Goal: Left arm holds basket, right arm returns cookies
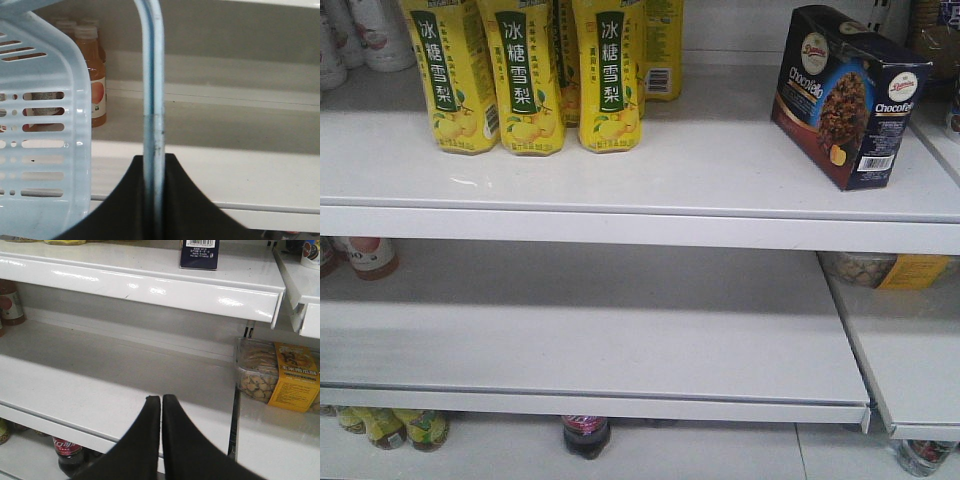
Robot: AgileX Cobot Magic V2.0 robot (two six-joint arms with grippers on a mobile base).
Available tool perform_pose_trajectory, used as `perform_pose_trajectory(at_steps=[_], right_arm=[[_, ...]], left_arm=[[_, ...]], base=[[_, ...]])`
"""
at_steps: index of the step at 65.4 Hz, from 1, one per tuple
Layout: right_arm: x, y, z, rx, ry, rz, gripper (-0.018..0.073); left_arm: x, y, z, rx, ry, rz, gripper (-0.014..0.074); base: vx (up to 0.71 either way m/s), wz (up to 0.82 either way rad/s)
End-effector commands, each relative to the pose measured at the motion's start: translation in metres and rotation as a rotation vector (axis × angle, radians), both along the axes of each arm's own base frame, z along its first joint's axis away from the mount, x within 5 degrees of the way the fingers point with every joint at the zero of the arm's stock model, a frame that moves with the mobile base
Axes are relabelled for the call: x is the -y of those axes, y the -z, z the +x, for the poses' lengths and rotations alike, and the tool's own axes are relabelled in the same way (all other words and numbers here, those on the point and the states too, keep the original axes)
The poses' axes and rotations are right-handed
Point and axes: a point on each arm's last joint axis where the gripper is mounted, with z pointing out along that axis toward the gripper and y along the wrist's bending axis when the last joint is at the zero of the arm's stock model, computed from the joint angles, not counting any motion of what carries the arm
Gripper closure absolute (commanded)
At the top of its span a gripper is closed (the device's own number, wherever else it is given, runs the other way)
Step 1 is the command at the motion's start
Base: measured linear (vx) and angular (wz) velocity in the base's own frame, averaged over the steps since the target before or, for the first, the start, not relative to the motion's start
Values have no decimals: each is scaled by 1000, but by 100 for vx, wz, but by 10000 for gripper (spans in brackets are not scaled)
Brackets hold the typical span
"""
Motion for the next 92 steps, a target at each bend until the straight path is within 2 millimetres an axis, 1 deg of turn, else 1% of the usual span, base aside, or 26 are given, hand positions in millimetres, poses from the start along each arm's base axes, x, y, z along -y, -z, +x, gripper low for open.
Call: perform_pose_trajectory(at_steps=[1, 10, 19, 34, 87, 92], right_arm=[[1, -14, 3, 72, 14, 17, 567], [1, -14, 3, 72, 14, 17, 567], [1, -14, 3, 72, 14, 17, 567], [1, -14, 3, 72, 14, 17, 567], [1, -14, 1, 81, 13, 18, 567], [3, -14, 0, 96, 52, -5, 567]], left_arm=[[0, -19, -1, 150, -1, 28, 603], [0, -19, -1, 151, 6, 27, 603], [1, -19, -1, 152, 22, 93, 603], [1, -19, -1, 150, 20, 122, 603], [1, -19, -1, 151, 21, 120, 603], [1, -19, -1, 151, 21, 120, 603]], base=[[0, 0], [0, 0], [0, 0], [0, 0], [0, 0], [0, 0]])
